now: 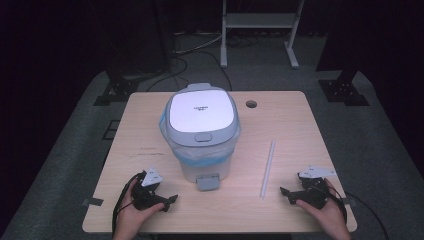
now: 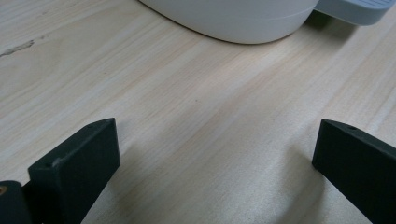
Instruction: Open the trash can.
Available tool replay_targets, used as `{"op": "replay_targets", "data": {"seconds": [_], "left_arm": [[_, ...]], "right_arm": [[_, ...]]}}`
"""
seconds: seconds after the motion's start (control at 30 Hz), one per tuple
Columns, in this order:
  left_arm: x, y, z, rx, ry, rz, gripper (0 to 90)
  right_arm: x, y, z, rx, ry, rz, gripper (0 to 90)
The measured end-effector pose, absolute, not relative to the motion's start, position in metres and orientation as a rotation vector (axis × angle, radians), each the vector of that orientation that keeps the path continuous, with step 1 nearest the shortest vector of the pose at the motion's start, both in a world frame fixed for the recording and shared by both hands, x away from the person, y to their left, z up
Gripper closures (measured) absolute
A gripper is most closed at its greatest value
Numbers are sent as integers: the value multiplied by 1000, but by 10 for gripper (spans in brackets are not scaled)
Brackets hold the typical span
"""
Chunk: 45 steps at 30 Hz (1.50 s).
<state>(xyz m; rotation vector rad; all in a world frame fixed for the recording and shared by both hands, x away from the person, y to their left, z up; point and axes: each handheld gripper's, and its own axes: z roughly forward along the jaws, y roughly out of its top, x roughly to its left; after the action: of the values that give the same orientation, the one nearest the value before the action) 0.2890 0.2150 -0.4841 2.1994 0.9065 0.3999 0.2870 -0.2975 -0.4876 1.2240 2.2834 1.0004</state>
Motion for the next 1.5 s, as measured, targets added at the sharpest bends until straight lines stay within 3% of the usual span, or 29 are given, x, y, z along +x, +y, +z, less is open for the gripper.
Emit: {"op": "replay_targets", "data": {"seconds": [0.07, 0.17, 0.23, 0.33, 0.8, 1.2, 1.5], "left_arm": [[289, 216, -484, 2190, 911, 405, 7], [287, 218, -483, 2165, 909, 418, 122], [287, 218, -483, 2163, 907, 420, 132], [286, 219, -482, 2148, 903, 427, 226], [282, 215, -480, 2106, 915, 375, 490], [281, 214, -475, 2064, 948, 328, 613], [275, 207, -467, 2050, 933, 326, 773]], "right_arm": [[287, -298, -488, 1224, 2283, 1000, 94], [287, -298, -488, 1224, 2283, 1000, 94], [287, -298, -488, 1224, 2283, 1000, 94], [287, -298, -488, 1224, 2283, 1000, 94], [287, -298, -488, 1224, 2283, 1001, 94], [287, -298, -488, 1224, 2283, 1000, 94], [287, -298, -488, 1224, 2283, 1000, 94]]}}
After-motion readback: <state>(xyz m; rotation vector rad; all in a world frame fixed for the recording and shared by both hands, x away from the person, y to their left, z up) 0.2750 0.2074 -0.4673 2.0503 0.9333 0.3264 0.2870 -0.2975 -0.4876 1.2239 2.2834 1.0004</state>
